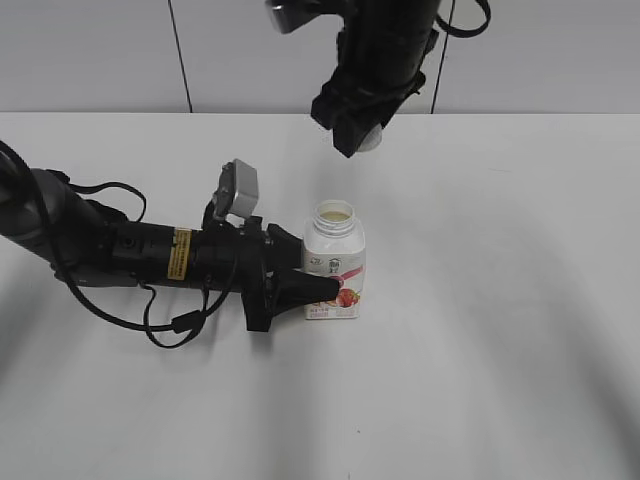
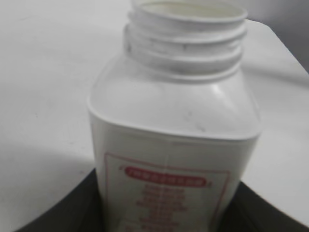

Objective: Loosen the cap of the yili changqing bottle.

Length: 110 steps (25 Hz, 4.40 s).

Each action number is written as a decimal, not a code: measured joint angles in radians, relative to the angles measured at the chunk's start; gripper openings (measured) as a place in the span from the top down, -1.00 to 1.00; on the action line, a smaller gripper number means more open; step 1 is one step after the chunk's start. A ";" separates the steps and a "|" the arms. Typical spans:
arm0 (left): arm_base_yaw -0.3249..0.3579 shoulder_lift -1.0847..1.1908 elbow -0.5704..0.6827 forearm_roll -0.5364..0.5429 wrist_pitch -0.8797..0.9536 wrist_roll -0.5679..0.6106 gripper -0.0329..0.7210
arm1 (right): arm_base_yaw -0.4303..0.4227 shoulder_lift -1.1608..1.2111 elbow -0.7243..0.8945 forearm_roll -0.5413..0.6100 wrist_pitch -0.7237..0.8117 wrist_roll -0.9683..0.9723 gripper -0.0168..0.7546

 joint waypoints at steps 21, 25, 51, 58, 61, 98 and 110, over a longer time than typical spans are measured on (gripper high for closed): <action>0.002 0.000 0.000 0.000 0.000 0.000 -0.06 | -0.392 -0.001 0.343 0.121 -0.139 0.186 -0.05; 0.002 0.000 0.000 0.000 0.000 0.000 -0.06 | -0.410 -0.021 0.492 0.124 -0.234 0.216 -0.05; 0.002 0.000 0.000 0.002 0.000 0.000 -0.06 | -0.417 -0.001 0.609 0.153 -0.359 0.259 -0.05; 0.002 0.000 0.000 0.002 0.000 0.000 -0.06 | -0.417 0.002 0.609 0.154 -0.365 0.260 -0.05; 0.002 0.000 0.000 0.003 0.000 0.000 -0.06 | -0.417 0.002 0.609 0.154 -0.365 0.260 -0.05; 0.002 0.000 0.000 0.030 -0.027 -0.061 -0.08 | -0.417 0.002 0.609 0.157 -0.338 0.259 -0.46; 0.001 0.001 0.005 0.015 -0.022 -0.092 -0.35 | -0.417 -0.049 0.609 0.157 -0.355 0.258 -0.28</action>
